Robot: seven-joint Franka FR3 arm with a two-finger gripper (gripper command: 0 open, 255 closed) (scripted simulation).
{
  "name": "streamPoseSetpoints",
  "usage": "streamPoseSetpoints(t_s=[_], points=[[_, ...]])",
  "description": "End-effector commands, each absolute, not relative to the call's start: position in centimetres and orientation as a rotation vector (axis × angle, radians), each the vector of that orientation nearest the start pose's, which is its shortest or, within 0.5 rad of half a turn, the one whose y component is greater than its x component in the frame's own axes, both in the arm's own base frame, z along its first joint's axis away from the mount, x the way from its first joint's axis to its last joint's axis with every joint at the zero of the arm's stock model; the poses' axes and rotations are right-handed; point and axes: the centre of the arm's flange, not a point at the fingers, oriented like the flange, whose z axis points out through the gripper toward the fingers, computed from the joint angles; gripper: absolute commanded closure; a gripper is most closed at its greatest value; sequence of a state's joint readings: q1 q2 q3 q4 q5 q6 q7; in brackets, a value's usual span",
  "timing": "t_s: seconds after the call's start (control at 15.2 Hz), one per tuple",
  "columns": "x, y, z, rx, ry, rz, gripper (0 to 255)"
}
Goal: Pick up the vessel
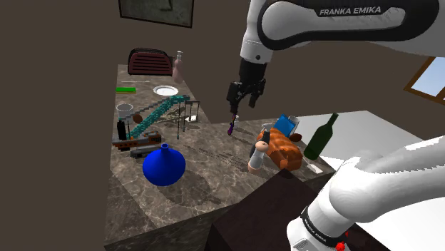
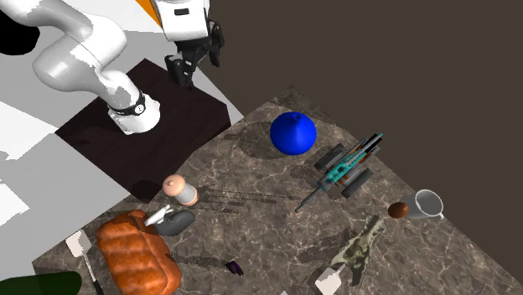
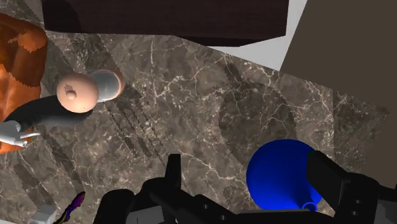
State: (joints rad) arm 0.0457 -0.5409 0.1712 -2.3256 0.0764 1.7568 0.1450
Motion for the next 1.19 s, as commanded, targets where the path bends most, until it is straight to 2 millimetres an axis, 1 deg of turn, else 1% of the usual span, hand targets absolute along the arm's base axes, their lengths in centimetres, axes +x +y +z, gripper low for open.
streamPoseSetpoints(t_s=[0.0, 1.12], points=[[39.2, 11.0, 51.6, -3.158, -0.047, 0.050, 0], [52.6, 23.0, 37.8, -3.155, -0.040, 0.078, 0]])
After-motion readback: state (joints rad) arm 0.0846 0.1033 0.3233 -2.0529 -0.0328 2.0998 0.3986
